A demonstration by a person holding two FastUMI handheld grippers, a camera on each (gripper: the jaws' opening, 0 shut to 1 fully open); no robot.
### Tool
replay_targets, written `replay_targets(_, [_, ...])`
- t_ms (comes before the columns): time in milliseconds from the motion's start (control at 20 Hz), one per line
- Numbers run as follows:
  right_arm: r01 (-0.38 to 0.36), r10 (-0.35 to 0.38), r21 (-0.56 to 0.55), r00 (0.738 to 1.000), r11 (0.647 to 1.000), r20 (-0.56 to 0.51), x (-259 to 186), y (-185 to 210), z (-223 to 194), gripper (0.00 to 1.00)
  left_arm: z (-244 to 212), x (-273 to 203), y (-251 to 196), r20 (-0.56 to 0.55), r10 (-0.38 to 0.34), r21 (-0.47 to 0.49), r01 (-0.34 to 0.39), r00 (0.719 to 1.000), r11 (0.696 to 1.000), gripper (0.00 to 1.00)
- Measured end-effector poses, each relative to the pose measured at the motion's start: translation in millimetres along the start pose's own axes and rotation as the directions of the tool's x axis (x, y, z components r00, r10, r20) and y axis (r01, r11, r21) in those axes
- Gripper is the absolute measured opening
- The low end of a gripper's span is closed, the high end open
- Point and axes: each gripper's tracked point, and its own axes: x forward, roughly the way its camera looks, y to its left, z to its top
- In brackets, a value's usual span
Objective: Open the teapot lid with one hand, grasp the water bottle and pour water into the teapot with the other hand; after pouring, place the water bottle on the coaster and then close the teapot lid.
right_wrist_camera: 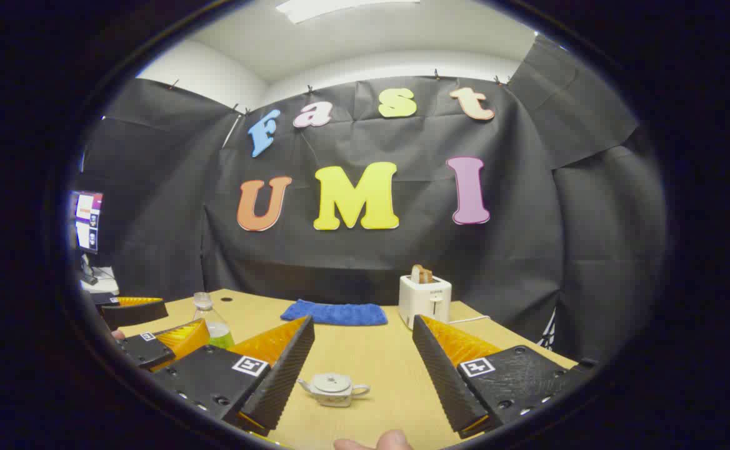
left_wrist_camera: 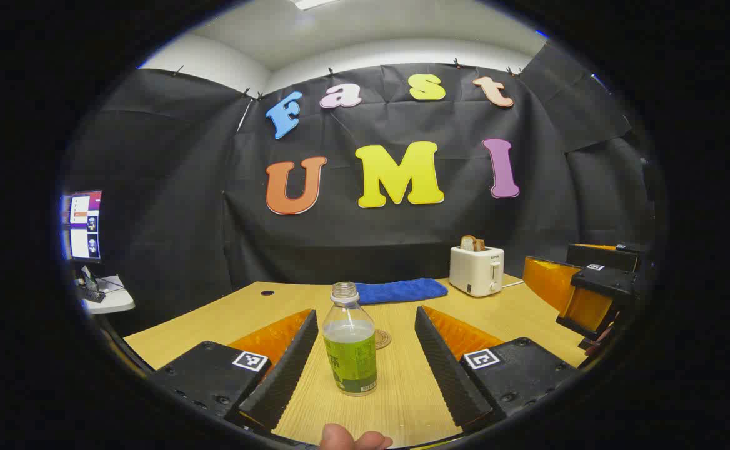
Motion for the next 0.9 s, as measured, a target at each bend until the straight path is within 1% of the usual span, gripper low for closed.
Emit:
replay_targets(50, [0.0, 0.0, 0.003, 1.0, 1.0, -0.003, 0.2, 0.5, -1.7, 0.95, -0.1, 1.0, 1.4, -0.003, 0.001, -0.002, -0.001, 1.0, 1.0, 0.98])
replay_targets(200, [-0.001, 0.001, 0.002, 1.0, 1.0, -0.002, -0.8, 1.6, -1.4, 0.95, 3.3, 0.2, 2.6, -0.003, 0.001, -0.007, -0.001, 1.0, 1.0, 0.98])
replay_targets(250, [0.001, -0.001, -0.001, 1.0, 1.0, -0.002, -0.2, 1.8, -1.7, 0.97, 2.5, 0.0, 4.2, -0.005, 0.003, -0.011, -0.003, 1.0, 1.0, 0.98])
replay_targets(300, [0.002, -0.002, -0.003, 1.0, 1.0, 0.001, -0.5, 1.8, -1.2, 0.97, 2.2, 0.4, 5.6, -0.009, 0.006, -0.014, -0.006, 1.0, 1.0, 0.98])
replay_targets(350, [0.001, -0.001, -0.005, 1.0, 1.0, 0.002, -1.1, 3.3, -0.9, 0.95, -0.3, 0.7, 8.1, -0.013, 0.009, -0.018, -0.009, 1.0, 1.0, 0.98])
replay_targets(450, [-0.005, 0.005, -0.008, 1.0, 1.0, -0.001, -1.7, 6.1, -1.7, 0.95, -1.9, 0.4, 10.5, -0.019, 0.015, -0.025, -0.016, 1.0, 1.0, 0.98])
replay_targets(500, [-0.005, 0.005, -0.01, 1.0, 1.0, -0.002, -1.6, 6.1, -2.9, 0.97, -1.4, -0.3, 10.9, -0.02, 0.018, -0.024, -0.018, 1.0, 1.0, 0.98])
replay_targets(550, [-0.005, 0.005, -0.011, 1.0, 1.0, -0.004, -2.0, 5.8, -2.7, 0.95, -0.1, 0.0, 11.4, -0.02, 0.02, -0.02, -0.02, 1.0, 1.0, 0.98])
replay_targets(900, [-0.005, 0.004, -0.006, 1.0, 1.0, -0.009, -3.4, 7.1, -5.2, 0.95, -2.4, 1.2, 13.1, -0.022, 0.023, -0.007, -0.023, 1.0, 1.0, 0.97])
